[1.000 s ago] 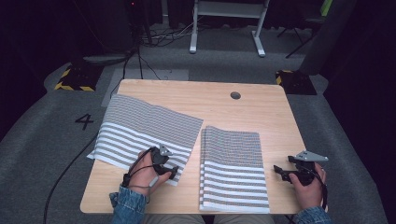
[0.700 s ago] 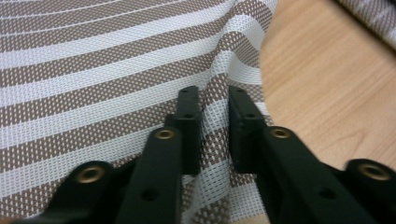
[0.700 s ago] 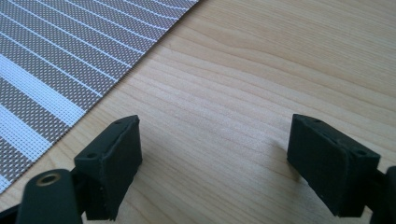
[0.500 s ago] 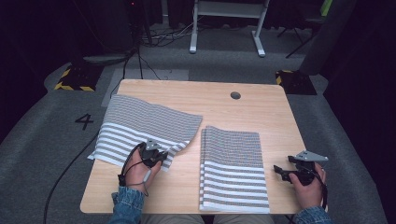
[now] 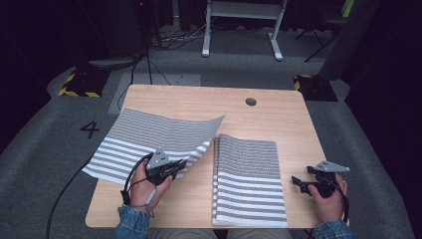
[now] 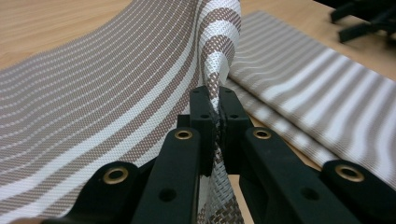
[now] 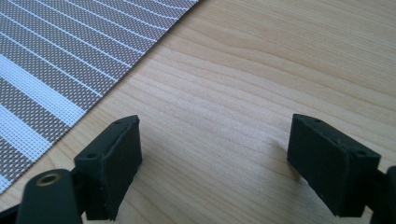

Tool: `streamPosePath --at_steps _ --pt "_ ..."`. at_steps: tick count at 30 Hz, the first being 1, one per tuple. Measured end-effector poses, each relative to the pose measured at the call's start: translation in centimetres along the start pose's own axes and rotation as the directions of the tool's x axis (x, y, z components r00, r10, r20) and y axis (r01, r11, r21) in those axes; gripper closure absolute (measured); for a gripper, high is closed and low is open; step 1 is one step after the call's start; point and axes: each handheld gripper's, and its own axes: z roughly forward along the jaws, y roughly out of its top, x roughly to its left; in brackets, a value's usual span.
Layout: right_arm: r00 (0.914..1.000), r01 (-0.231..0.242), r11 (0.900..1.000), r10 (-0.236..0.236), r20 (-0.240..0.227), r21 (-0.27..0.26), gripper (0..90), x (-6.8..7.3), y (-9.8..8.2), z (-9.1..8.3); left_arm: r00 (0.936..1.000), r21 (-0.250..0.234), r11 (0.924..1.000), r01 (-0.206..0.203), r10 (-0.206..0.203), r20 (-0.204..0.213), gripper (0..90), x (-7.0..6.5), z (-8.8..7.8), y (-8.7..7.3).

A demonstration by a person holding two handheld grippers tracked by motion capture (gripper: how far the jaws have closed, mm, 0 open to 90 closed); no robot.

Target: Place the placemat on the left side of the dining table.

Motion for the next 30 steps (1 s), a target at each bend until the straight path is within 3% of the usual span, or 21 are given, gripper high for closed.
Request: streamPosePath --at_steps 6,10,11,12,13,14,15,17,18,19,21,22,23,25,27,28,30 --pt "1.0 0.0 1.0 0.0 0.0 0.0 17.6 0.0 0.0 0.0 0.9944 -0.001 0.9983 -0.058 0.058 0.088 86.7 -2.0 -2.2 0.0" --pt "1.0 0.0 1.0 0.0 0.0 0.0 17.6 0.0 0.0 0.0 0.983 0.021 0.9954 -0.094 0.089 0.161 86.3 -3.0 -3.3 -0.2" --pt "1.0 -0.001 1.0 0.001 -0.001 0.0 17.6 0.0 0.0 0.0 0.9755 0.05 0.9937 -0.1 0.088 0.201 85.6 -3.2 -3.5 -0.4" --pt "1.0 -0.001 1.0 0.001 -0.001 0.0 17.6 0.0 0.0 0.0 0.9638 0.086 0.9913 -0.1 0.075 0.256 83.4 -3.5 -3.7 -0.7" --pt "1.0 -0.001 1.0 0.001 -0.001 0.0 17.6 0.0 0.0 0.0 0.9484 0.123 0.9882 -0.092 0.049 0.313 77.5 -3.7 -3.7 -1.1" --pt "1.0 -0.001 1.0 0.001 -0.001 0.0 17.5 0.0 0.0 0.0 0.9329 0.153 0.9819 -0.112 0.05 0.357 67.3 -3.9 -3.7 -1.5" --pt "1.0 0.007 1.0 -0.007 0.003 0.004 17.4 -0.1 0.0 0.0 0.9328 0.147 0.982 -0.119 0.06 0.355 59.0 -4.2 -3.8 -1.7" --pt "1.0 0.006 1.0 -0.006 0.002 0.003 17.2 0.0 0.0 0.1 0.9582 0.08 0.9936 -0.08 0.054 0.281 39.5 -4.1 -4.1 -2.0" --pt "1.0 0.003 1.0 -0.003 0.0 0.003 17.0 0.0 0.0 0.1 0.9646 0.084 0.9942 -0.067 0.043 0.26 35.9 -4.0 -4.3 -2.0" --pt "1.0 0.002 1.0 -0.002 -0.001 0.003 16.9 0.0 0.1 0.1 0.974 0.09 0.9948 -0.048 0.026 0.225 37.7 -3.9 -4.5 -2.0" --pt "1.0 0.001 1.0 -0.001 -0.001 0.003 16.6 0.0 0.1 0.1 0.993 0.078 0.9969 0.0 -0.009 0.117 37.0 -3.2 -5.0 -2.3" --pt "1.0 0.001 1.0 -0.001 -0.001 0.003 16.6 0.0 0.1 0.1 0.9952 0.074 0.9972 0.014 -0.021 0.096 37.1 -3.0 -5.1 -2.4" --pt "1.0 0.001 1.0 -0.001 -0.002 0.003 16.5 0.0 0.1 0.1 0.9974 0.064 0.9964 0.055 -0.057 0.043 37.0 -2.5 -5.3 -2.6" --pt "1.0 0.001 1.0 -0.001 -0.002 0.003 16.5 0.0 0.1 0.2 0.9913 0.049 0.9922 0.114 -0.111 -0.072 36.0 -1.5 -5.7 -3.0" --pt "1.0 -0.006 1.0 0.006 -0.004 0.001 16.4 0.1 0.1 0.2 0.9767 0.053 0.9869 0.152 -0.142 -0.161 35.7 -0.6 -6.0 -3.5" --pt "1.0 -0.006 1.0 0.006 -0.004 0.001 16.4 0.1 0.1 0.2 0.9693 0.05 0.9828 0.178 -0.166 -0.182 35.6 -0.1 -6.1 -3.8" --pt "1.0 -0.006 1.0 0.006 -0.004 0.0 16.4 0.1 0.1 0.2 0.9472 0.029 0.9716 0.235 -0.222 -0.232 35.4 0.7 -6.2 -4.4"
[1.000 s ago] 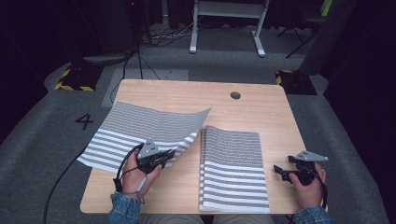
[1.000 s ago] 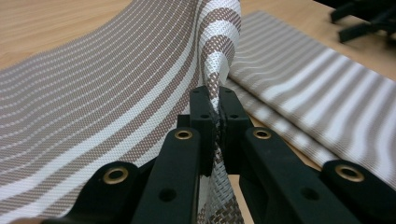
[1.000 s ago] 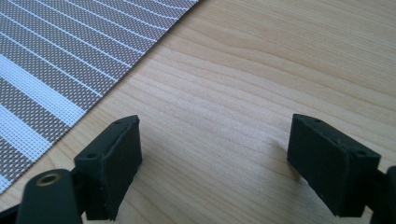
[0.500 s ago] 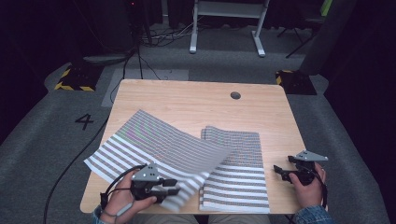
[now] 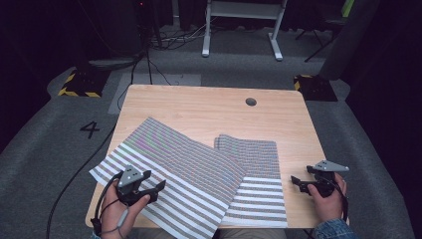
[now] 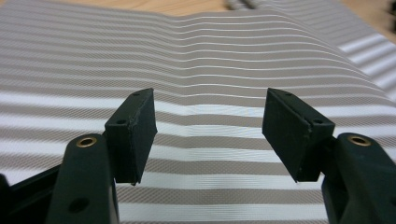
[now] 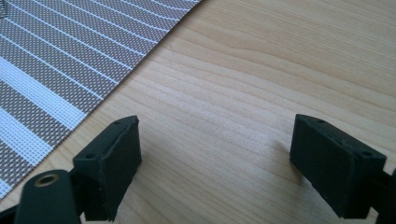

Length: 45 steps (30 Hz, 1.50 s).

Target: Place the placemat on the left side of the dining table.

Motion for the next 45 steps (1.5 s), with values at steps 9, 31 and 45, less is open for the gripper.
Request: streamPosePath --at_steps 9,31,45 --pt "1.0 0.0 1.0 0.0 0.0 0.0 16.4 0.0 0.0 0.0 0.9781 0.068 0.9922 0.104 -0.09 -0.188 34.1 3.7 1.4 -1.9" --pt "1.0 0.0 1.0 0.0 0.001 0.001 16.3 0.0 0.0 0.0 0.9317 0.244 0.949 0.2 -0.108 -0.347 23.9 4.6 3.9 -1.2" --pt "1.0 0.0 1.0 0.0 0.001 0.001 16.3 0.0 0.0 0.0 0.941 0.201 0.9654 0.166 -0.094 -0.325 46.1 4.4 4.5 -0.9"
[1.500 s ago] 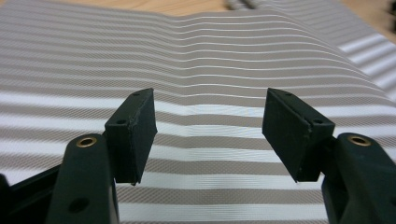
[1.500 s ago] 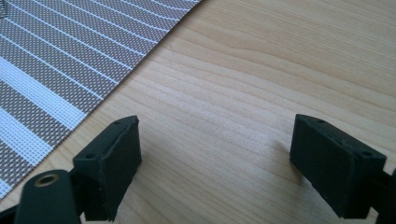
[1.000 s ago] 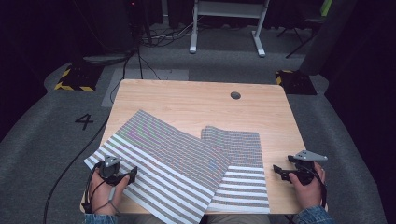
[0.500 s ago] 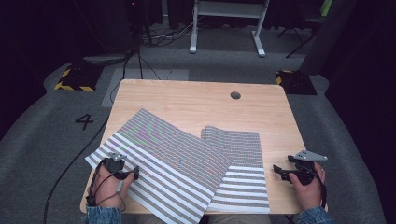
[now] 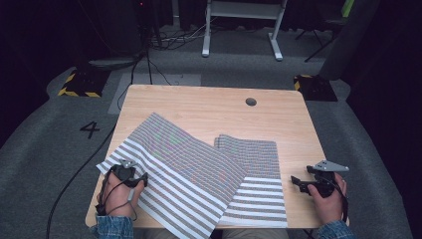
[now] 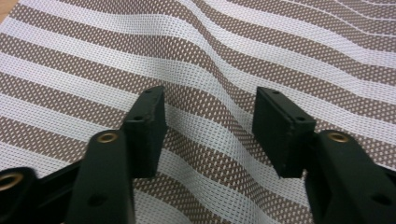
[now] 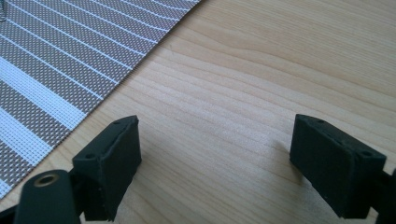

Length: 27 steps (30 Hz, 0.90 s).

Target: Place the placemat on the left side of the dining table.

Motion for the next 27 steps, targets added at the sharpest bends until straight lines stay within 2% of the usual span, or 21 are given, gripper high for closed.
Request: streamPosePath --at_steps 2,3,4,5,7,8,10,11,14,18,21,24,25,27 --pt "1.0 0.0 1.0 0.0 0.0 0.0 16.3 0.0 0.0 0.0 1.0 -0.012 0.9999 -0.008 0.008 0.004 53.0 -0.1 0.0 0.0" --pt "1.0 0.0 1.0 0.0 0.0 0.0 16.3 0.0 0.0 0.0 0.9997 -0.02 0.9997 -0.013 0.013 0.021 58.0 -0.2 0.1 0.0" --pt "1.0 0.0 1.0 0.0 0.0 0.0 16.3 0.0 0.0 0.0 0.9993 -0.032 0.9994 -0.016 0.017 0.033 67.1 -0.3 0.2 0.0" --pt "1.0 0.0 1.0 0.0 0.0 0.0 16.3 0.0 0.0 0.0 0.9992 -0.044 0.9988 -0.019 0.021 0.034 70.0 -0.3 0.3 0.0" --pt "1.0 0.0 1.0 0.0 0.0 0.0 16.3 0.0 0.0 0.0 0.9974 -0.046 0.9984 -0.031 0.034 0.064 75.1 -0.1 0.2 0.0" --pt "1.0 0.0 1.0 0.0 0.0 0.0 16.3 0.0 0.0 0.0 0.9961 -0.054 0.9983 -0.024 0.028 0.083 78.0 0.0 0.2 0.0" --pt "1.0 0.0 1.0 0.0 0.0 0.0 16.3 0.0 0.0 0.0 0.9946 -0.078 0.9965 -0.029 0.037 0.097 82.1 0.2 -0.1 0.0" --pt "1.0 0.0 1.0 0.0 0.0 0.0 16.3 0.0 0.0 0.0 0.9946 -0.094 0.9951 -0.033 0.042 0.094 83.1 0.3 -0.3 0.1" --pt "1.0 0.0 1.0 0.0 0.0 0.0 16.3 0.0 0.0 0.0 0.99 -0.159 0.9859 -0.052 0.072 0.121 84.6 0.3 -1.3 0.5" --pt "1.0 0.0 1.0 0.0 0.0 0.0 16.3 0.0 0.0 0.0 0.982 -0.266 0.959 -0.098 0.137 0.13 85.4 -0.2 -2.9 1.7" --pt "1.0 0.0 1.0 0.0 0.001 0.0 16.3 0.0 0.0 0.0 0.9741 -0.335 0.9321 -0.138 0.189 0.124 85.7 -0.8 -3.9 2.9" --pt "1.0 0.0 1.0 0.0 0.001 0.0 16.3 0.0 0.0 0.0 0.966 -0.382 0.9064 -0.181 0.237 0.105 85.8 -1.0 -4.5 4.2" --pt "1.0 0.0 1.0 0.0 0.001 -0.001 16.2 0.0 0.0 0.0 0.9637 -0.391 0.8994 -0.195 0.25 0.094 85.9 -1.0 -4.6 4.7" --pt "1.0 0.0 1.0 0.0 0.003 0.0 16.0 0.0 0.0 0.0 0.9609 -0.4 0.8919 -0.21 0.264 0.083 86.0 -0.8 -4.4 5.9"
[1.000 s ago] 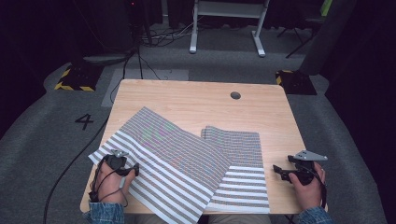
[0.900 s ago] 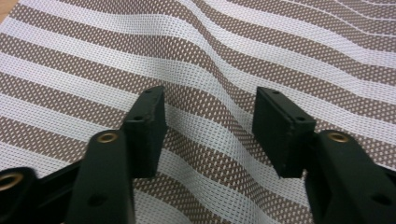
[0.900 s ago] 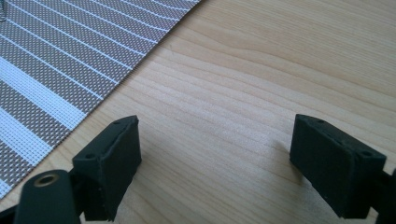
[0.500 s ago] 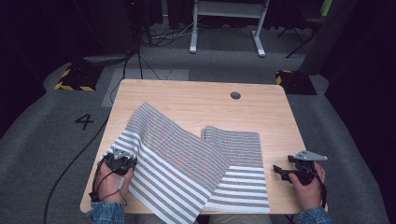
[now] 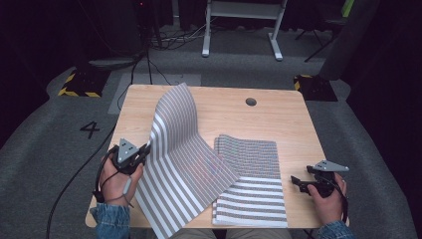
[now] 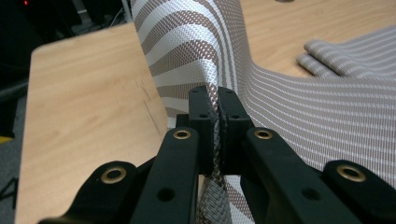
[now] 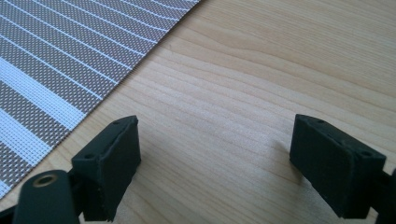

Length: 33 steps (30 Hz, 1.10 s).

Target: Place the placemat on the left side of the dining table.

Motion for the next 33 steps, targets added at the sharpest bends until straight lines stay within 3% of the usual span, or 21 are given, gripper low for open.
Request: streamPosePath --at_steps 6,7,8,9,10,13,17,18,20,23,27,29,31,33 --pt "1.0 0.0 1.0 0.0 0.003 0.0 15.8 0.0 0.0 0.0 0.9966 -0.025 0.9963 -0.083 0.083 -0.006 84.2 2.8 3.9 2.6" --pt "1.0 0.0 1.0 0.0 0.003 0.0 15.8 0.0 0.0 0.0 0.9959 -0.016 0.9958 -0.09 0.09 -0.014 79.0 3.2 4.8 3.0" --pt "1.0 0.0 1.0 0.0 0.003 0.0 15.8 0.0 0.0 0.0 0.9932 0.003 0.9941 -0.108 0.108 -0.044 66.9 3.6 5.6 3.4" --pt "1.0 0.001 1.0 -0.001 0.004 0.0 15.8 0.0 0.0 0.0 0.9907 0.006 0.9924 -0.123 0.123 -0.057 53.4 3.7 6.3 3.8" --pt "1.0 0.001 1.0 -0.001 0.004 0.0 15.7 0.0 0.0 0.0 0.9911 -0.005 0.9926 -0.121 0.121 -0.057 45.3 3.6 6.5 4.0" --pt "1.0 0.001 1.0 -0.001 0.004 0.0 15.7 0.0 0.0 0.0 0.9949 -0.034 0.9943 -0.101 0.101 0.002 40.6 2.3 6.8 4.4" --pt "1.0 0.001 1.0 -0.001 0.004 0.0 15.7 0.0 0.0 0.0 0.993 -0.019 0.9954 -0.094 0.095 0.071 39.5 0.1 6.1 3.9" --pt "1.0 0.001 1.0 -0.001 0.004 0.0 15.7 0.0 0.0 0.0 0.9916 -0.005 0.996 -0.089 0.089 0.093 39.1 -0.4 5.8 3.6" --pt "1.0 0.002 1.0 -0.002 0.005 0.0 15.7 0.0 0.0 0.0 0.9906 0.025 0.9949 -0.098 0.095 0.099 39.6 -1.4 4.9 2.8" --pt "1.0 0.007 1.0 -0.007 0.007 0.003 15.7 0.0 0.0 0.0 0.9886 0.081 0.9942 -0.071 0.06 0.138 39.0 -2.8 3.4 1.2" --pt "1.0 -0.001 1.0 0.001 0.009 0.001 15.7 0.1 0.0 0.0 0.9881 0.117 0.9924 -0.04 0.021 0.152 37.9 -3.9 1.8 -0.8" --pt "0.9999 0.003 1.0 -0.003 0.011 0.004 15.7 0.1 0.0 0.0 0.9887 0.15 0.9871 -0.056 0.034 0.146 36.9 -4.1 1.4 -1.3" --pt "1.0 0.001 1.0 -0.001 0.01 0.003 15.7 0.1 0.0 0.0 0.9901 0.152 0.9874 -0.044 0.023 0.138 35.9 -4.4 1.0 -1.9" --pt "1.0 -0.005 1.0 0.005 0.008 0.001 15.7 0.1 0.0 0.0 0.9887 0.183 0.9822 -0.042 0.015 0.149 35.6 -4.7 0.7 -2.5"
